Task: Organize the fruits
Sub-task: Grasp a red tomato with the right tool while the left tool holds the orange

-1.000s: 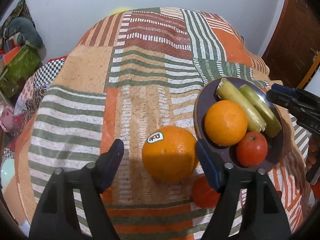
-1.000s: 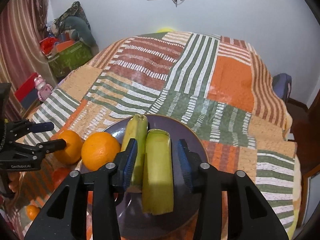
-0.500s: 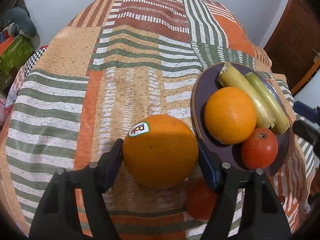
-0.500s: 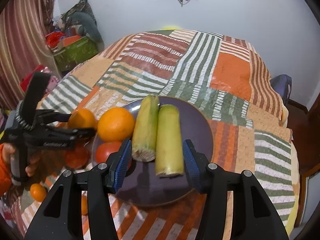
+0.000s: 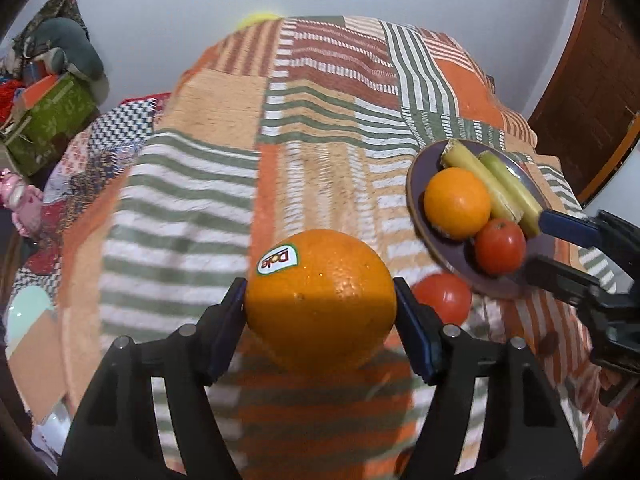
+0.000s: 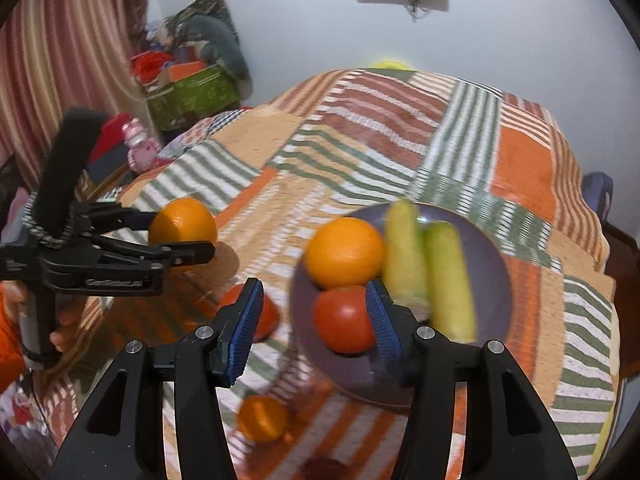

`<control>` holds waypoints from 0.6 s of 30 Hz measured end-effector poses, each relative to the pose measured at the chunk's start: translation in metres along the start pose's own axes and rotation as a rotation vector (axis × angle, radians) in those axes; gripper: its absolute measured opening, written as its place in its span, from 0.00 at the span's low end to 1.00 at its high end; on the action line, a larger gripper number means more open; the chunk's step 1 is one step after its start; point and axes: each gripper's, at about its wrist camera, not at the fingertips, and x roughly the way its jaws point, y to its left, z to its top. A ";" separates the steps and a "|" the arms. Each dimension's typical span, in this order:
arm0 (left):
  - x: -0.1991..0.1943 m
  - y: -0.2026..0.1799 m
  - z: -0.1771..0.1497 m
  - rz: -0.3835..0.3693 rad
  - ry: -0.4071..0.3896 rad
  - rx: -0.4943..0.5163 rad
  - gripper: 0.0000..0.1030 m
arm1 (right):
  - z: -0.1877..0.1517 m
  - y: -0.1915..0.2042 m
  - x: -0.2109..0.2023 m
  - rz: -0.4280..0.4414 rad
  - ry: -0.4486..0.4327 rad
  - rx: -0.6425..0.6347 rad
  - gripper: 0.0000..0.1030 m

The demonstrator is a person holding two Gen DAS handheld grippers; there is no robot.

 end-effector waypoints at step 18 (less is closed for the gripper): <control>-0.048 0.027 -0.042 -0.031 -0.040 0.002 0.67 | -0.010 0.047 0.060 -0.032 0.165 -0.057 0.49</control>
